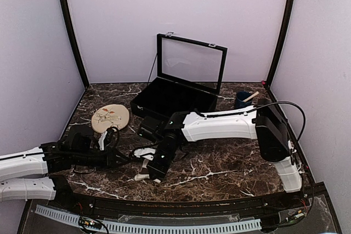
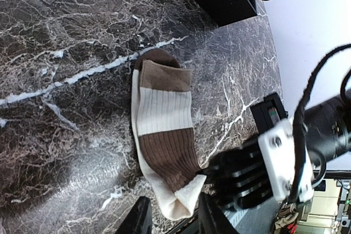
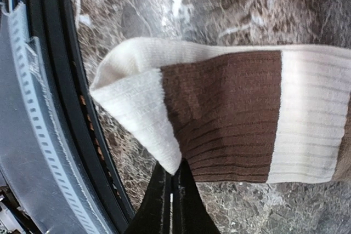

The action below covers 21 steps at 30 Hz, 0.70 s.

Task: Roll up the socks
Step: Roll the sock at the center of the board.

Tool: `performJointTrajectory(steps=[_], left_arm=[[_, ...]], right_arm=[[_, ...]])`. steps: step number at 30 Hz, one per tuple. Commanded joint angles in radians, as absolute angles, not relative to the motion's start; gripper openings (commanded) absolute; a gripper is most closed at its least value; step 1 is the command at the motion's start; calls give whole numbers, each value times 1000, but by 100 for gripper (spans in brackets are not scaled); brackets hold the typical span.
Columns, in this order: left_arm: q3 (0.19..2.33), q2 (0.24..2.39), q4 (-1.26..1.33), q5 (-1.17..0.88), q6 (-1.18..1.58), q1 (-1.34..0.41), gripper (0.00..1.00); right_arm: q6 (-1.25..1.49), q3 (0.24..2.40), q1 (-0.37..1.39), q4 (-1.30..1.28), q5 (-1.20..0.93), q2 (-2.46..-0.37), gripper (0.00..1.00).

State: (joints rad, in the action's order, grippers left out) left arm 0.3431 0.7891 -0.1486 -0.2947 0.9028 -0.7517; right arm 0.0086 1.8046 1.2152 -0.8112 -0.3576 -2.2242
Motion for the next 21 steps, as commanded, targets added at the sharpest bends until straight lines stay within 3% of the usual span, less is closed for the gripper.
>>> performJointTrajectory(steps=[1,10,16,21], left_arm=[[321,723,-197,-217,903,-802,31],[323,684,-190,-131,821,-920,33],[326,695,-188,-152,745,-938,47],[313,682,-181,-155,709,-946,52]], right_arm=[[-8,1854,1190,-861,-454,-2261,0],[-2,1871,1156,-873,-520,-2288,0],[1,1892,1141,-881,-541,-2299,0],[3,1914,1133,-894,-554,-2308,0]])
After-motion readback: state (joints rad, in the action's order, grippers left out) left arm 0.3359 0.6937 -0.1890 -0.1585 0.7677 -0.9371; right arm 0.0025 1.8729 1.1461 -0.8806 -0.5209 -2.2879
